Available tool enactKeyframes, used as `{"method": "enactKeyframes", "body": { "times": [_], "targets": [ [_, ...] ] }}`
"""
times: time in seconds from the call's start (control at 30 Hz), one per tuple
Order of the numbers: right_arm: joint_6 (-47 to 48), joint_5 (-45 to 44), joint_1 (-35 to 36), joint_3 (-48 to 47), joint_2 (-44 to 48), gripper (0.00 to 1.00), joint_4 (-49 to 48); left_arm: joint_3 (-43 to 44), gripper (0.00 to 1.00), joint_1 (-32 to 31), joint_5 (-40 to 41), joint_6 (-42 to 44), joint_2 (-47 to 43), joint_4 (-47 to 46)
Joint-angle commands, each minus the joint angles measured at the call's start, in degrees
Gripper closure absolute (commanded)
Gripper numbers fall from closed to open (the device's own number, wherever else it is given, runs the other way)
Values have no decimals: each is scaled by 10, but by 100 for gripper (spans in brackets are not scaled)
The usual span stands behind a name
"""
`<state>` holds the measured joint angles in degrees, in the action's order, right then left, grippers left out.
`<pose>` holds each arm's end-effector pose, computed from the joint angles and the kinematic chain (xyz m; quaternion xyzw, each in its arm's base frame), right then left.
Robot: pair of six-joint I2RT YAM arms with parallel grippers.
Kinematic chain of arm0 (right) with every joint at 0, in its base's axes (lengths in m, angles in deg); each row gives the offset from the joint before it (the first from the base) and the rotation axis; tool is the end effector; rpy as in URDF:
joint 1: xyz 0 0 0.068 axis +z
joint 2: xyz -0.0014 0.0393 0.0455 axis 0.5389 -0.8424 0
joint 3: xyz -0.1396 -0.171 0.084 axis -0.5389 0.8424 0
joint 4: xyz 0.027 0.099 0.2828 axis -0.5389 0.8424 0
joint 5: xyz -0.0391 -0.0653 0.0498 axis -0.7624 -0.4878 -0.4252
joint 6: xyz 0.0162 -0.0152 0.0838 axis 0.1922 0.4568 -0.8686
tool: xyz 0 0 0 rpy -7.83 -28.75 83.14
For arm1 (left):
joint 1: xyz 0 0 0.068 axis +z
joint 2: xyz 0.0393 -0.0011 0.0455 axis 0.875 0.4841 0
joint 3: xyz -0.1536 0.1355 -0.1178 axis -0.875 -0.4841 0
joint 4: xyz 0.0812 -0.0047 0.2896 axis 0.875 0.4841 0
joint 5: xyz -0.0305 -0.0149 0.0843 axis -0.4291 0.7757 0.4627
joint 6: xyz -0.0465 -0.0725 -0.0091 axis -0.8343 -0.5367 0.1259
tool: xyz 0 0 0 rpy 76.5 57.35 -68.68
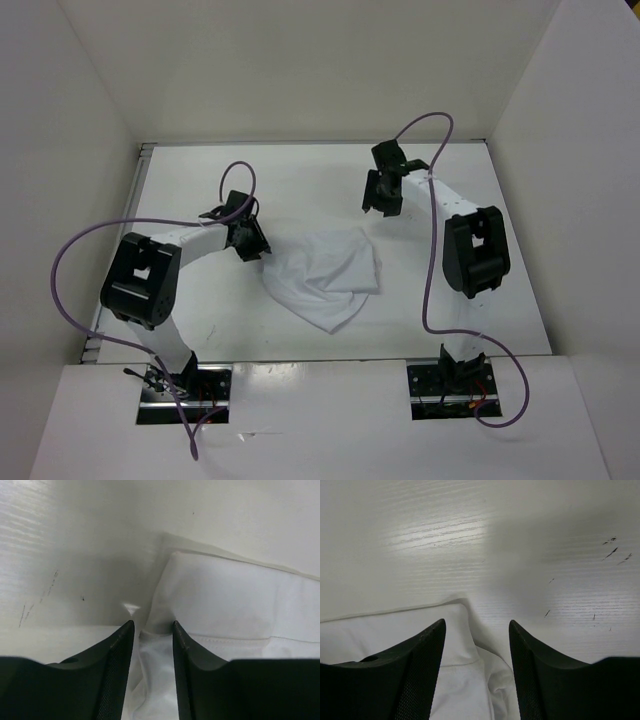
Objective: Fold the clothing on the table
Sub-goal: Flatten the skirt out
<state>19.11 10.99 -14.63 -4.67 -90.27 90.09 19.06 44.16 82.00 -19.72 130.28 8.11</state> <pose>0.4461 0.1372 0.1378 0.0772 0.9630 0.0528 0.2526 0.3745 -0.1135 0.0655 -0.2735 0.9187 -0.1559 0.2385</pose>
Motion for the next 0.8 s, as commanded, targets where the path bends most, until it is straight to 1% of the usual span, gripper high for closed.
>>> {"method": "enactKeyframes", "body": {
  "times": [0.0,0.13,0.23,0.27,0.33,0.4,0.43,0.47,0.57,0.7,0.77],
  "targets": [
    [10,12,0,14,-3,41,-29,25,60,-1,15,-11,17,-21],
    [10,12,0,19,-8,41,-29,25,64,5,10,-16,30,-27],
    [5,17,0,29,-22,41,-35,25,88,5,-2,-16,43,-34],
    [0,24,-6,29,-23,41,-41,25,100,5,-3,-16,48,-34],
    [0,51,-6,29,-36,41,-41,25,100,5,-3,-16,54,-34],
    [-5,86,-11,29,-44,45,-46,25,100,5,-3,-16,54,-34],
    [-5,86,-17,35,-50,45,-46,25,100,5,-3,-16,54,-34],
    [-5,106,-17,35,-50,46,-53,25,100,5,-3,-16,54,-34],
    [-12,147,-28,42,-55,46,-59,25,100,5,-8,-16,54,-34],
    [-24,183,-33,58,-66,57,-64,25,100,11,-8,-16,59,-34],
    [-24,209,-39,65,-72,72,-70,25,100,11,-8,-16,59,-34]
  ]
}}
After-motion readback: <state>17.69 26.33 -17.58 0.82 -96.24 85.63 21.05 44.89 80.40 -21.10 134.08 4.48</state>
